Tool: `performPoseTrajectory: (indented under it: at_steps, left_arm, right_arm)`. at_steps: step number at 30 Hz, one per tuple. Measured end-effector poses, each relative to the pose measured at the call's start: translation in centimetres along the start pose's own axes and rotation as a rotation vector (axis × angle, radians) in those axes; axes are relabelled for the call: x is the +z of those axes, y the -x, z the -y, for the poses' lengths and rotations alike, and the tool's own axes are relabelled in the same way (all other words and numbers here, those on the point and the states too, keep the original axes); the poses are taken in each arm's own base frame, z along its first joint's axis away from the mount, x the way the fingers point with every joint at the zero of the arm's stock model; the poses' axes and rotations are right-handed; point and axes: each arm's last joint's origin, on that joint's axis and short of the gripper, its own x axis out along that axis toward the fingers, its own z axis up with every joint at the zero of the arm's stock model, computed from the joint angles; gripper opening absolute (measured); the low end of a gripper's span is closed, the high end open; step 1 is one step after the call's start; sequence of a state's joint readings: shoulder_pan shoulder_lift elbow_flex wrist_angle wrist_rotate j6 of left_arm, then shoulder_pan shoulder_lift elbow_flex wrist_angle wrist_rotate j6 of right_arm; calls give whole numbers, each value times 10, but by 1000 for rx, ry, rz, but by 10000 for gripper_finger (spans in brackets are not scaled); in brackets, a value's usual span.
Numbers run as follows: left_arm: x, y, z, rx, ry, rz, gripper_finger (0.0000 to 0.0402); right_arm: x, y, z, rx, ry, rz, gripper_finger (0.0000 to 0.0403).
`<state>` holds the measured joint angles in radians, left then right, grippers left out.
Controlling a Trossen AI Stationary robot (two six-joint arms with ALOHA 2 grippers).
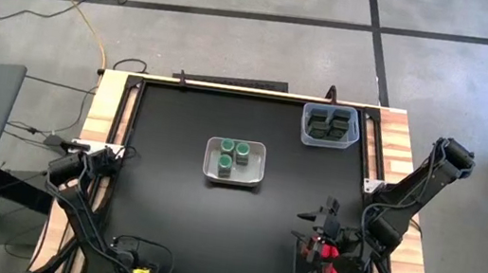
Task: Sort spices by type
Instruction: Put the green seasoning bottle into the white bin
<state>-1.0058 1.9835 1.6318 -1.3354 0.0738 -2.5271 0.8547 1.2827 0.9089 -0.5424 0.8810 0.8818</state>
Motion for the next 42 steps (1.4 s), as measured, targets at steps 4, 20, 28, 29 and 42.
performPoseTrajectory:
  at_steps: [4,20,28,29,42]
  left_arm:
    - [0,0,0,11,-1,-7,330]
    - [1,0,0,-5,-189,9,246]
    - [9,1,10,-50,-521,77,245]
    - [10,1,12,-48,-583,83,245]
    - [80,17,68,-18,-1069,291,232]
  right_arm:
    - [0,0,0,2,-4,2,256]
    - [0,0,0,2,-4,2,256]
    - [0,0,0,2,-4,2,256]
    - [0,0,0,2,-4,2,256]
    - [1,0,-2,11,-164,10,256]
